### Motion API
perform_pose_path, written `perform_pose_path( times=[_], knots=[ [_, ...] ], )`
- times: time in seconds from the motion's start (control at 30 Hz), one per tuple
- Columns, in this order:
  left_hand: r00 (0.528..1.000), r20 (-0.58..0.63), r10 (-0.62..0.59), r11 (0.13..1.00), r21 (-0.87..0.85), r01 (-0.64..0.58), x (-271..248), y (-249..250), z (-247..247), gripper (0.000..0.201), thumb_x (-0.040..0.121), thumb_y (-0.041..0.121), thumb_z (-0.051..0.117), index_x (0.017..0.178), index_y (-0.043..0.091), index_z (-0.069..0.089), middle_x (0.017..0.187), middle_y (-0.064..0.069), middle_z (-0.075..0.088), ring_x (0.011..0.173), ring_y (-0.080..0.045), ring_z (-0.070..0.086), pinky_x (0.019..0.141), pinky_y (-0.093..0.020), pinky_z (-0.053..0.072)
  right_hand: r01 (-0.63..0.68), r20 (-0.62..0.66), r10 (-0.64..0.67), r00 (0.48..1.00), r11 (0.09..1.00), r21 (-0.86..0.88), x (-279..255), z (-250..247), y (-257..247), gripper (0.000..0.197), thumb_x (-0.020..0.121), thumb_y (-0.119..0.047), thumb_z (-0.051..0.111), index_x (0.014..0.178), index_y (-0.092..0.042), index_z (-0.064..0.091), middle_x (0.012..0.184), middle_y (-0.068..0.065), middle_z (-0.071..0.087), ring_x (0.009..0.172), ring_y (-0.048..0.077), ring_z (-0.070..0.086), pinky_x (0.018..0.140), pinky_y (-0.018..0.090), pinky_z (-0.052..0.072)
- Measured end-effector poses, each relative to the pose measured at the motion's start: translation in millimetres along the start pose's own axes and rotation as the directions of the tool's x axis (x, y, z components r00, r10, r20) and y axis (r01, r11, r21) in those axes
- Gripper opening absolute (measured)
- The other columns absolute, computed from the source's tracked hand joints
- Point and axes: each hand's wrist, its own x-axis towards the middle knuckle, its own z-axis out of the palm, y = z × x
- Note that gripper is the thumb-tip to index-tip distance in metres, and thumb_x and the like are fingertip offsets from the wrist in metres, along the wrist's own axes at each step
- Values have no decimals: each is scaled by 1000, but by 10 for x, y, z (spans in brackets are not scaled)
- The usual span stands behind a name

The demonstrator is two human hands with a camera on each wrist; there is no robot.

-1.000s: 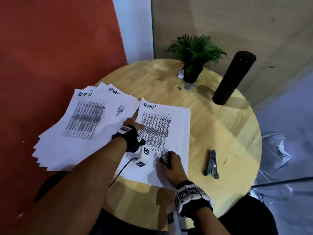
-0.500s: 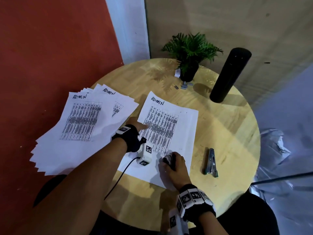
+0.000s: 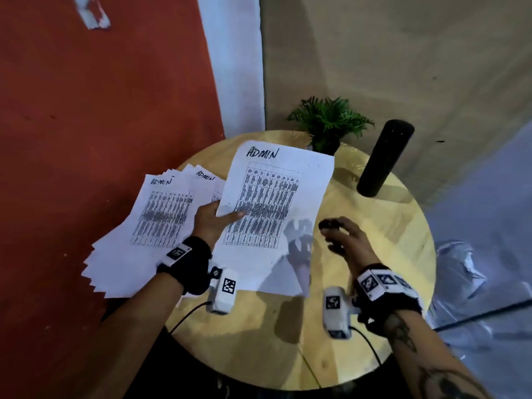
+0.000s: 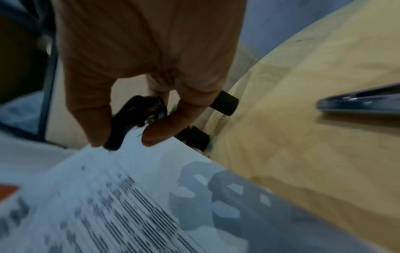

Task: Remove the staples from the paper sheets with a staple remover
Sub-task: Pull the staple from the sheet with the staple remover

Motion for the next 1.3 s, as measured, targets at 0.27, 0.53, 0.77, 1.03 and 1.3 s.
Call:
perform_pose_path(
  times=[0.27, 0.53, 0.77, 1.03, 1.3],
  knots=[
    [996, 60, 71, 995, -74, -67, -133, 389, -175, 17, 79, -3, 68, 90, 11, 66, 77, 14, 73, 76, 0, 67, 76, -17, 49, 139, 230, -161, 960, 984, 108, -132, 39, -1069, 33, 59, -14, 64, 91, -22, 64, 81, -8, 62, 69, 3, 55, 49, 10, 39],
    [969, 231, 87, 990, -127, -58, -319, 956, -334, 47, 62, 30, 86, 98, 8, 65, 90, 8, 75, 90, -3, 69, 87, -23, 48, 283, 367, -315, 875, 949, 139, -490, 105, -1651, 82, 22, -42, 90, 97, -18, 67, 90, -7, 72, 75, 5, 66, 63, 15, 49],
    [952, 145, 270, 963, -55, -265, -850, 1921, -275, 34, 75, 31, 76, 62, 4, 60, 44, 2, 63, 34, 5, 49, 52, -12, 47, 406, 419, -428, 801, 902, 147, -869, 125, -1912, 82, 24, -39, 90, 99, -19, 65, 89, -7, 71, 77, 8, 66, 62, 17, 48],
    [892, 49, 450, 891, -82, -446, -906, 2343, -290, 18, 78, 4, 70, 94, 12, 66, 81, 7, 74, 74, 1, 68, 71, -14, 50, 490, 368, -514, 775, 856, 165, -1064, 105, -1977, 79, 22, -47, 91, 94, -23, 70, 86, -7, 68, 69, 5, 58, 52, 13, 42],
    [831, 60, 554, 832, -89, -548, -1050, 2532, -231, 22, 70, -4, 75, 85, 10, 67, 75, 10, 73, 75, -6, 70, 70, -16, 52, 517, 356, -565, 744, 825, 228, -1252, -7, -2038, 72, 20, -42, 91, 88, -27, 73, 85, -11, 69, 68, 1, 60, 54, 12, 45]
  ],
)
